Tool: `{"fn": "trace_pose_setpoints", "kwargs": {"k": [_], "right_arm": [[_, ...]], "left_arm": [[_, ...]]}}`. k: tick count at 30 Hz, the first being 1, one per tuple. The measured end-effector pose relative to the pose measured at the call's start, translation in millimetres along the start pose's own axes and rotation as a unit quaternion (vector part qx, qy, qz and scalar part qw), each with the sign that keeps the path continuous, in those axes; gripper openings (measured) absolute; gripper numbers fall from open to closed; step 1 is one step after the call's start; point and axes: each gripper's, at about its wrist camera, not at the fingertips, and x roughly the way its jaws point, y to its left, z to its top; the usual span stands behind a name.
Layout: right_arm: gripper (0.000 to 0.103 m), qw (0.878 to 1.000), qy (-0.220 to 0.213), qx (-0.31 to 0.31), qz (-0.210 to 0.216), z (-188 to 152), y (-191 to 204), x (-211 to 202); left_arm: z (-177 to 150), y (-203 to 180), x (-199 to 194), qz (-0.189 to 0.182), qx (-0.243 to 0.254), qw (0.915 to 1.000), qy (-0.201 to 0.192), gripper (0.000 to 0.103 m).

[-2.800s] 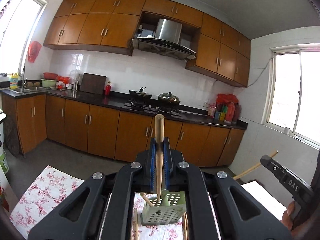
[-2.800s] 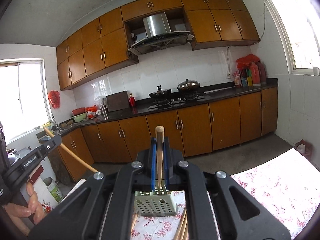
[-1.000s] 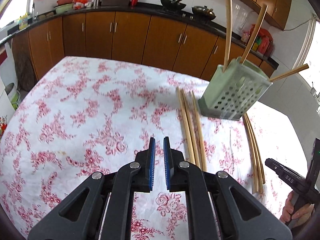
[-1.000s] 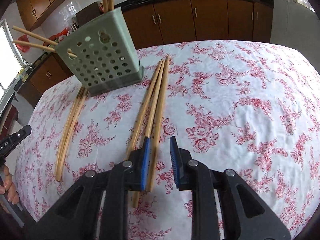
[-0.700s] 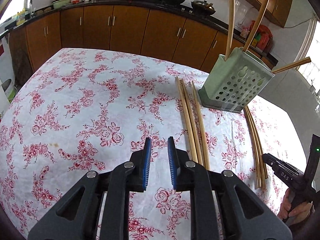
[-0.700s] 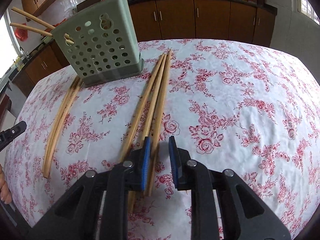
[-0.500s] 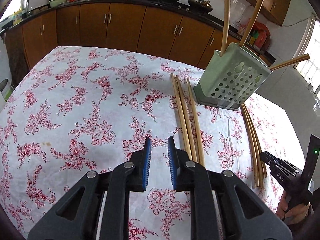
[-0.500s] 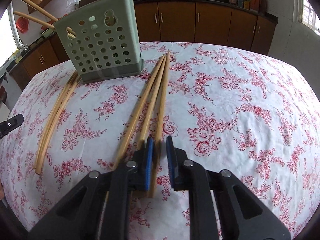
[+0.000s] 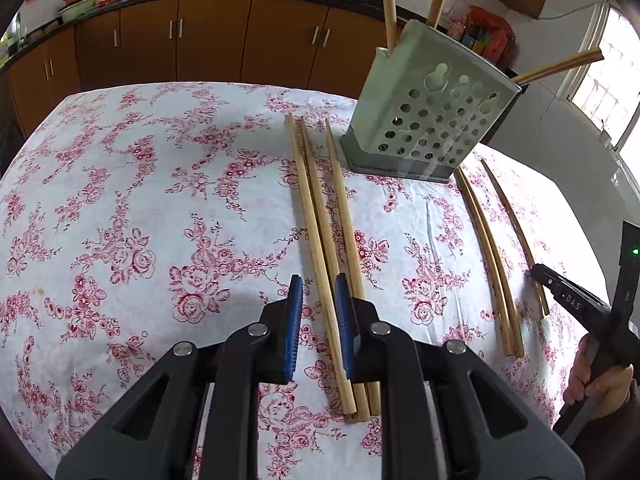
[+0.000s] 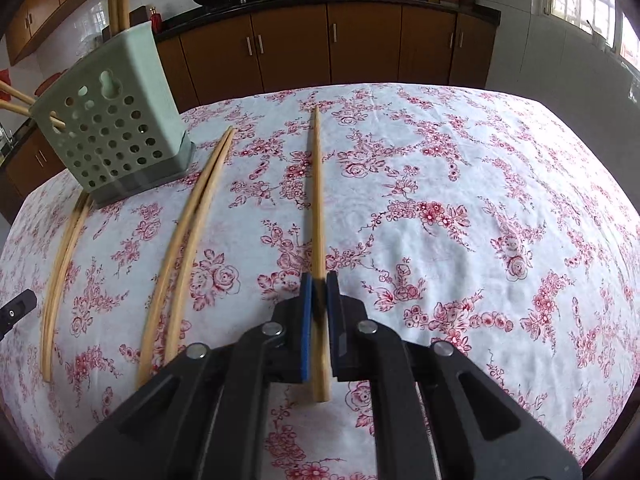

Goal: Organize utensils
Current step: 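Lower the left gripper onto another chopstick and close while the right gripper grasps one too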

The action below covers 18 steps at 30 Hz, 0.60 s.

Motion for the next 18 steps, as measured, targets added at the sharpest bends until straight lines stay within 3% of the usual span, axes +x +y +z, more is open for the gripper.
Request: {"fn": "trace_pose_setpoints", "kwargs": {"k": [7, 13, 18], "right_arm": [[0.008, 1.0, -0.002, -0.004, 0.001, -0.6, -0.5, -1.3], [0.009, 1.0, -0.004, -0.005, -0.001, -3.2, 1.0, -2.7], [0.009, 1.0, -0.005, -0.008, 0.0, -4.9, 2.1, -3.8]], "left_arm": [[-2.5, -3.3, 11.0, 0.032, 0.018, 0.9993, 0.01, 0.016], [3.2, 17.3, 8.1, 0.073, -0.007, 0.9973, -0.002, 0.015], [1.5, 24.3, 4.5, 0.062, -0.021, 0.9978, -0.002, 0.015]]}}
